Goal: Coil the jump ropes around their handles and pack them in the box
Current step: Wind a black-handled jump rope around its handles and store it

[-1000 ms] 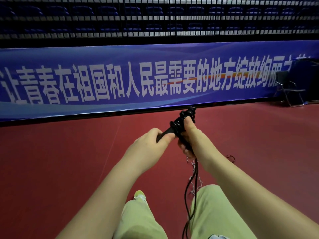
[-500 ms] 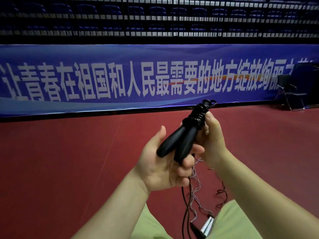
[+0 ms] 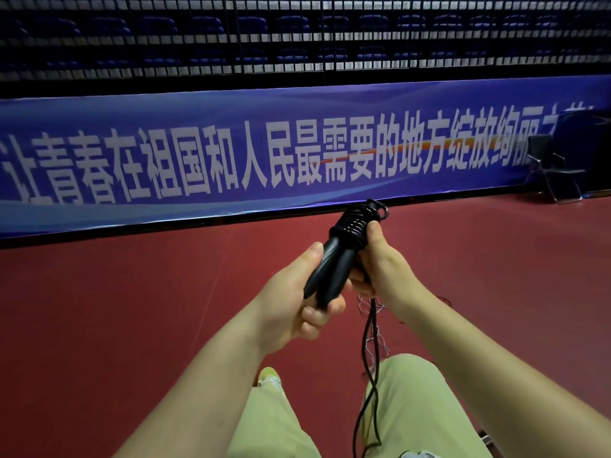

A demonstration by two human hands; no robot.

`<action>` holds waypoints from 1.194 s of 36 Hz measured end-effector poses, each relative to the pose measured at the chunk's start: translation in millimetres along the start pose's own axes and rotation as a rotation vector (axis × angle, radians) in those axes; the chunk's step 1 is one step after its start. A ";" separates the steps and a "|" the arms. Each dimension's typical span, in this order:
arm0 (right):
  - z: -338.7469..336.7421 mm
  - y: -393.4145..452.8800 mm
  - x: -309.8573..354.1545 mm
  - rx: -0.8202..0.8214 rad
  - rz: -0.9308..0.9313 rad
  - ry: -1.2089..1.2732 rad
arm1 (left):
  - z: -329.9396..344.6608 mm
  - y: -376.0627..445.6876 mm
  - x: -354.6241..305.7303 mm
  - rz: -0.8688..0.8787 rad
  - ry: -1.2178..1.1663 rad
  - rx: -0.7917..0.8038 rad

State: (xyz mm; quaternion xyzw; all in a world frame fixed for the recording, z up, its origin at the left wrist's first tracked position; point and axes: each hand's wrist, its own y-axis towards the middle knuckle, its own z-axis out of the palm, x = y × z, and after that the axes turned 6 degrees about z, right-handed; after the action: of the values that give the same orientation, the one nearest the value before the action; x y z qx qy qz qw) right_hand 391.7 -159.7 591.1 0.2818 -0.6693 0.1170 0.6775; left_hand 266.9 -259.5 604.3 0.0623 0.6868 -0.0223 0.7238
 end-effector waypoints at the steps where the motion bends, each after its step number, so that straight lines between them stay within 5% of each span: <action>1: 1.1 1.3 -0.6 -0.008 0.003 -0.028 | -0.7 0.4 1.1 0.013 0.045 -0.035; 12: -3.5 2.4 -9.7 -0.101 0.035 -0.150 | 6.8 9.4 12.3 0.091 0.455 -0.227; 20: -2.7 0.7 -4.9 -0.101 0.223 -0.407 | 0.8 12.8 16.0 0.060 1.040 -0.414; 25: -2.8 2.5 -8.0 -0.094 0.226 -0.279 | 2.5 10.3 17.6 0.094 1.098 -0.418; 31: -2.7 -3.7 -9.2 0.030 0.029 0.141 | -2.5 8.6 8.5 0.115 0.852 -0.294; 38: -4.9 -1.8 -8.5 0.181 -0.040 0.358 | -8.1 -3.7 3.8 -0.074 -0.079 0.161; 43: -1.3 -7.9 -3.0 0.339 -0.081 0.371 | -3.7 -4.6 13.5 -0.142 -0.429 0.412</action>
State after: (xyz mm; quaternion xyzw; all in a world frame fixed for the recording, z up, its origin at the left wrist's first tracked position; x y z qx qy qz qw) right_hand 396.8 -164.7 586.5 0.3919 -0.4924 0.2501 0.7358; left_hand 263.4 -262.9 590.4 0.1538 0.5020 -0.2244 0.8210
